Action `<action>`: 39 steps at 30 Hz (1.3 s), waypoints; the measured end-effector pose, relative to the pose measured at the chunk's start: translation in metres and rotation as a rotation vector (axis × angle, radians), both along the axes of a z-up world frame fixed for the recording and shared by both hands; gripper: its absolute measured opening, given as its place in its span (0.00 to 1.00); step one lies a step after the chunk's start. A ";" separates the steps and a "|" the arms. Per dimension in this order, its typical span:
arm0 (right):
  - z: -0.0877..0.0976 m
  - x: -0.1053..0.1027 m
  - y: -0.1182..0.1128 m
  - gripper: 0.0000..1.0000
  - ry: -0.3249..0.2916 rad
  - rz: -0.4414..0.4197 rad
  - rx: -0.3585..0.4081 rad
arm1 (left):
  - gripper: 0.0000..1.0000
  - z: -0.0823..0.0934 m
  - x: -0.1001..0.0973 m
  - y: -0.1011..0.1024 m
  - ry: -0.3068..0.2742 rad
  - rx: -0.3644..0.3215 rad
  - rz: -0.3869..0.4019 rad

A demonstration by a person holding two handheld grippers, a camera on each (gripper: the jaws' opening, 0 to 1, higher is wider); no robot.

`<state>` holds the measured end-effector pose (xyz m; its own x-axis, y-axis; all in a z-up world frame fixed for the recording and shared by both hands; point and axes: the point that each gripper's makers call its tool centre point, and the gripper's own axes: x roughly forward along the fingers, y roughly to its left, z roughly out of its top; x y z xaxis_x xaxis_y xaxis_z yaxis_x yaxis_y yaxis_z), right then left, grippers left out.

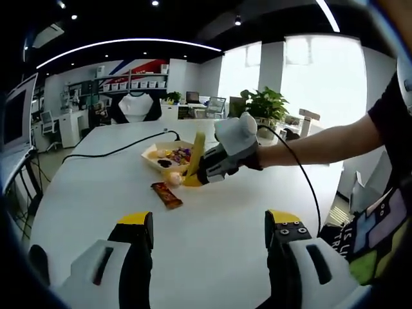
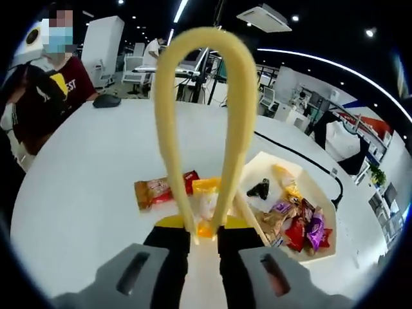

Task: Place the target food into the container with the food tongs after gripping and lifting it, then release it inside without dropping or visibly crushing the food.

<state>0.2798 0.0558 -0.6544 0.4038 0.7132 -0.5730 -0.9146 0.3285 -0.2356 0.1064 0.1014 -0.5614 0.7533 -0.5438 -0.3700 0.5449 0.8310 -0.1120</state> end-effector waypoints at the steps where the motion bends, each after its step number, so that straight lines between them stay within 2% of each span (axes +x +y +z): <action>1: 0.000 -0.002 -0.001 0.11 0.007 -0.007 0.003 | 0.75 0.000 0.000 0.000 0.000 0.000 0.000; 9: 0.001 -0.020 -0.019 0.11 0.036 -0.033 0.003 | 0.75 0.001 -0.001 -0.005 -0.004 -0.006 -0.010; 11: -0.001 -0.032 -0.030 0.11 0.036 -0.031 -0.010 | 0.75 0.001 -0.002 -0.007 -0.004 -0.007 -0.015; 14: -0.002 -0.039 -0.043 0.12 0.063 -0.099 0.009 | 0.75 0.002 -0.003 -0.008 -0.005 -0.006 -0.021; 15: -0.002 -0.045 -0.047 0.13 0.061 -0.087 0.003 | 0.75 0.002 -0.003 -0.008 -0.007 -0.007 -0.024; 19: 0.012 -0.057 -0.053 0.16 0.047 -0.089 0.076 | 0.75 0.003 -0.003 -0.008 -0.011 -0.005 -0.026; 21: 0.019 -0.057 -0.056 0.17 0.031 -0.091 0.083 | 0.75 0.003 -0.003 -0.008 -0.011 -0.002 -0.027; 24: 0.041 -0.046 -0.057 0.19 -0.003 -0.096 0.149 | 0.75 0.001 -0.002 -0.008 -0.005 0.003 -0.031; 27: 0.046 -0.042 -0.051 0.22 -0.003 -0.051 0.149 | 0.75 0.002 0.000 -0.009 -0.004 0.002 -0.030; 29: 0.053 -0.043 -0.039 0.24 -0.024 0.033 0.189 | 0.75 0.003 0.001 -0.009 -0.006 0.001 -0.028; 30: 0.052 -0.044 -0.034 0.24 0.006 0.060 0.200 | 0.75 0.003 0.002 -0.009 -0.007 0.000 -0.026; 35: 0.039 -0.025 -0.024 0.25 0.048 0.108 0.169 | 0.75 0.002 0.004 -0.006 0.001 0.005 -0.016; 37: 0.031 -0.028 -0.024 0.26 0.118 0.132 0.165 | 0.75 0.001 0.004 -0.005 0.005 0.008 -0.012; 39: 0.028 -0.022 -0.026 0.26 0.086 0.136 0.148 | 0.74 0.003 0.005 -0.002 -0.006 0.012 -0.005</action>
